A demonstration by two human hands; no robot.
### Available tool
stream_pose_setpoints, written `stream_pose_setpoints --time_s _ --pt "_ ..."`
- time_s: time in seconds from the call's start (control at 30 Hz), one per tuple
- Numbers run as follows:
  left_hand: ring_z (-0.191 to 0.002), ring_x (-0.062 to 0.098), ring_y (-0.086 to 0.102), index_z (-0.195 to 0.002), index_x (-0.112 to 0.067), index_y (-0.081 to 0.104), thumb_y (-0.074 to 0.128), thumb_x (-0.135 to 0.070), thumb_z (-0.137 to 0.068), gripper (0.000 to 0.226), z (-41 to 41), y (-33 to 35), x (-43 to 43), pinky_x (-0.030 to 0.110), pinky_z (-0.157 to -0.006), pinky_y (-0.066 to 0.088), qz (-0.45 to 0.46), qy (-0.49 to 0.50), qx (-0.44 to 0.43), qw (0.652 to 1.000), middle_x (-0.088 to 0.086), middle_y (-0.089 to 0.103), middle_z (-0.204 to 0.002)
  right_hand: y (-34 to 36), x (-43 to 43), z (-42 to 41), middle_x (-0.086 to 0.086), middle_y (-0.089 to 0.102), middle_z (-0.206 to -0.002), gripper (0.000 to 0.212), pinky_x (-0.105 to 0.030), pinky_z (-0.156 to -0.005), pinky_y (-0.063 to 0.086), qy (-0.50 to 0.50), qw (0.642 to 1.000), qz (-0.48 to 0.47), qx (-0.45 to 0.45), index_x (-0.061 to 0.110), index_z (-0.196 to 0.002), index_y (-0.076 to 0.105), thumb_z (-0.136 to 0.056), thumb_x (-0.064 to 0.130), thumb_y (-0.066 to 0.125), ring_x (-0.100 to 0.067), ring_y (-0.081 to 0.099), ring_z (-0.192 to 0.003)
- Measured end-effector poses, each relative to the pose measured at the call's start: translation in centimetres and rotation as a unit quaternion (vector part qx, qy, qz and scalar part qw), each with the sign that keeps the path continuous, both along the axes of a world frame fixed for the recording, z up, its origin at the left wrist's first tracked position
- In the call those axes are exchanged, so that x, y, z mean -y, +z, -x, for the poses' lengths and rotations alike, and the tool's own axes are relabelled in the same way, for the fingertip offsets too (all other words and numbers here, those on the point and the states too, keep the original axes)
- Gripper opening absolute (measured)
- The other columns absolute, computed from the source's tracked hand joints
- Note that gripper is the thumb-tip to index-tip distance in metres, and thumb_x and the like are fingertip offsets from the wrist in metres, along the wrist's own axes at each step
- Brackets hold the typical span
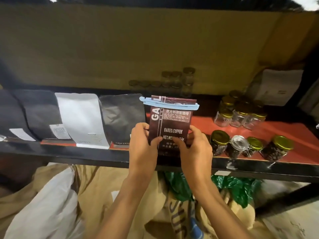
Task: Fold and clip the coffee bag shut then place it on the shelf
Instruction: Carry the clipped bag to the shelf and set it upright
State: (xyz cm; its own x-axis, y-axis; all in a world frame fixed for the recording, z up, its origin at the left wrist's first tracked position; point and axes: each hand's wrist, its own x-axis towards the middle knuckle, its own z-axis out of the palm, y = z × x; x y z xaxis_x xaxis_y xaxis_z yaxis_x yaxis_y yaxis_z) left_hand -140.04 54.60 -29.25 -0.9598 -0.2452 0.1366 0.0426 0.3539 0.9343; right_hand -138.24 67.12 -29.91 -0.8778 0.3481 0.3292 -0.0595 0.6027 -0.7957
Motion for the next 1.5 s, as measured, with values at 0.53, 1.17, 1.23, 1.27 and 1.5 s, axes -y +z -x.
stream_pose_setpoints --time_s 0.53,1.17,1.23,1.27,1.5 --pt "-0.090 0.020 0.060 -0.095 -0.022 0.048 0.073 -0.019 -0.085 0.028 1.7 -1.5 0.3 0.015 -0.060 0.039 0.102 0.004 0.024 0.995 0.000 0.061 -0.099 -1.1 0.8 0.9 0.007 0.064 -0.107 0.035 -0.037 -0.076 0.055 -0.011 1.000 0.008 0.025 0.027 -0.114 0.048 -0.087 0.022 0.070 -0.014 0.064 -0.092" --pt "-0.096 0.020 0.065 -0.109 -0.013 0.051 0.072 -0.023 -0.086 0.033 1.6 -2.1 1.0 0.007 -0.060 0.040 0.138 -0.019 0.003 0.990 0.006 0.064 -0.110 -0.6 1.3 0.8 0.004 0.065 -0.110 0.036 -0.041 -0.076 0.056 -0.028 0.999 -0.025 0.037 0.027 -0.123 0.049 -0.091 0.030 0.065 -0.017 0.066 -0.091" --pt "-0.095 0.020 0.066 -0.109 -0.012 0.052 0.072 -0.023 -0.086 0.033 1.4 -2.1 1.0 0.008 -0.062 0.042 0.138 -0.021 -0.002 0.990 0.006 0.064 -0.109 -0.5 1.3 0.7 0.002 0.066 -0.112 0.037 -0.043 -0.076 0.057 -0.034 0.998 -0.033 0.041 0.024 -0.125 0.049 -0.092 0.031 0.064 -0.019 0.067 -0.093" --pt "-0.094 0.019 0.065 -0.108 -0.012 0.052 0.072 -0.023 -0.086 0.032 1.4 -2.1 1.1 0.007 -0.060 0.044 0.139 -0.021 -0.007 0.990 0.006 0.064 -0.109 -0.5 1.2 0.7 0.001 0.066 -0.113 0.038 -0.042 -0.076 0.057 -0.035 0.998 -0.038 0.042 0.023 -0.126 0.049 -0.092 0.031 0.064 -0.020 0.067 -0.095" --pt "-0.095 0.015 0.062 -0.105 -0.015 0.049 0.070 -0.018 -0.088 0.027 1.0 -1.8 1.4 -0.002 -0.060 0.043 0.109 -0.030 -0.011 0.994 0.002 0.064 -0.108 -0.3 1.1 0.4 0.001 0.068 -0.111 0.032 -0.045 -0.075 0.058 -0.034 0.996 -0.056 0.064 0.022 -0.122 0.052 -0.094 0.035 0.060 -0.022 0.068 -0.094"
